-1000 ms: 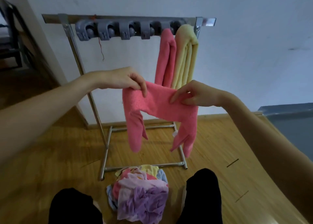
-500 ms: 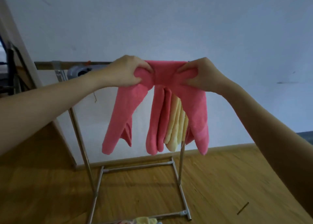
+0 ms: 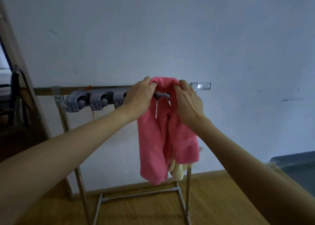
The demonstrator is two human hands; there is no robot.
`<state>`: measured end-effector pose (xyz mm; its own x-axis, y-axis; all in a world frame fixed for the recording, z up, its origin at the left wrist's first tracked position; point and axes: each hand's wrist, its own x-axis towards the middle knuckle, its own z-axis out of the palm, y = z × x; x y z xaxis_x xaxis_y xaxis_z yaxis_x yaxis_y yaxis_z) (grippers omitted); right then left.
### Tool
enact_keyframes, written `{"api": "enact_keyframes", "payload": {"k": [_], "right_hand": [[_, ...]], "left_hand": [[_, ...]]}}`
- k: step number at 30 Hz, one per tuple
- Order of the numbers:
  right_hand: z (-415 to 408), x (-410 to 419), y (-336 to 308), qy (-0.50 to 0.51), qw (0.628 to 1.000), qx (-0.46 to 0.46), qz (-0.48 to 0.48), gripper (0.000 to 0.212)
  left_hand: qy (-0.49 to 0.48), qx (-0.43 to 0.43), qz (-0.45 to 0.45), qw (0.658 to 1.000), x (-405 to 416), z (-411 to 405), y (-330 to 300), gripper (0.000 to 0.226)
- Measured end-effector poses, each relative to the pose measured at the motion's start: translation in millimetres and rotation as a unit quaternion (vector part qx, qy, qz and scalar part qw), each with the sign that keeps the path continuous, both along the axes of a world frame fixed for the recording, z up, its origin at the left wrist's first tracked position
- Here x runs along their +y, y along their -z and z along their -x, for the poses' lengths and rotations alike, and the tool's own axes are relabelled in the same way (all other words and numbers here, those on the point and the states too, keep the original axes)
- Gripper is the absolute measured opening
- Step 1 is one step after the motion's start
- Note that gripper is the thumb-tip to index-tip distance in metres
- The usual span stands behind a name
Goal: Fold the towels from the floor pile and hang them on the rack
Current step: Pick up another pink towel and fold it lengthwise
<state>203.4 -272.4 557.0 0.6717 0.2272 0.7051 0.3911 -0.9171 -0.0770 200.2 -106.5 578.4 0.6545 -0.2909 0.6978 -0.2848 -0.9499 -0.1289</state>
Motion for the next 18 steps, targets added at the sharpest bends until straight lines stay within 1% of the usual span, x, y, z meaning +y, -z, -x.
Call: {"api": "enact_keyframes", "payload": {"k": [3,7,8,9,10,11,13,14,16,18], "right_hand": [[-4.0,1.4,24.7,0.011,1.0,-0.019,0.012,0.033],[-8.1,-3.4,52.8,-0.018,0.999,-0.028,0.026,0.029],[-7.8,-6.0,59.2,-0.027,0.999,-0.014,0.026,0.033],[-6.4,-8.6,64.4,-0.032,0.999,0.004,0.032,0.043],[-5.6,-12.0,69.9,-0.04,0.998,0.006,0.04,0.053],[-3.6,-15.2,74.1,-0.045,0.998,-0.008,0.043,0.056],[-2.3,-21.9,82.4,-0.044,0.998,-0.034,0.042,0.042],[-6.6,-25.2,88.5,-0.049,0.997,-0.042,0.035,0.041],[-13.1,-28.7,98.5,-0.074,0.997,-0.009,0.025,0.052],[-16.7,-30.9,106.4,-0.103,0.994,0.037,0.004,0.049]], "left_hand": [[0.009,0.006,0.006,1.0,-4.8,-2.8,17.2,0.032],[0.044,0.018,0.01,0.999,-7.0,-4.2,39.2,0.038],[0.045,0.017,0.011,0.999,-7.2,-5.1,42.8,0.039],[0.042,0.015,0.011,0.999,-7.1,-5.9,44.7,0.039],[0.04,0.011,0.01,0.999,-6.8,-7.3,45.3,0.039],[0.042,0.003,0.006,0.999,-6.4,-8.5,44.7,0.037],[0.058,-0.016,-0.014,0.998,-5.5,-11.5,44.7,0.034],[0.069,-0.022,-0.027,0.997,-5.0,-12.8,47.1,0.035],[0.076,-0.019,-0.041,0.996,-3.9,-14.7,57.1,0.04],[0.07,-0.019,-0.031,0.997,-0.6,-15.9,73.7,0.046]]}}
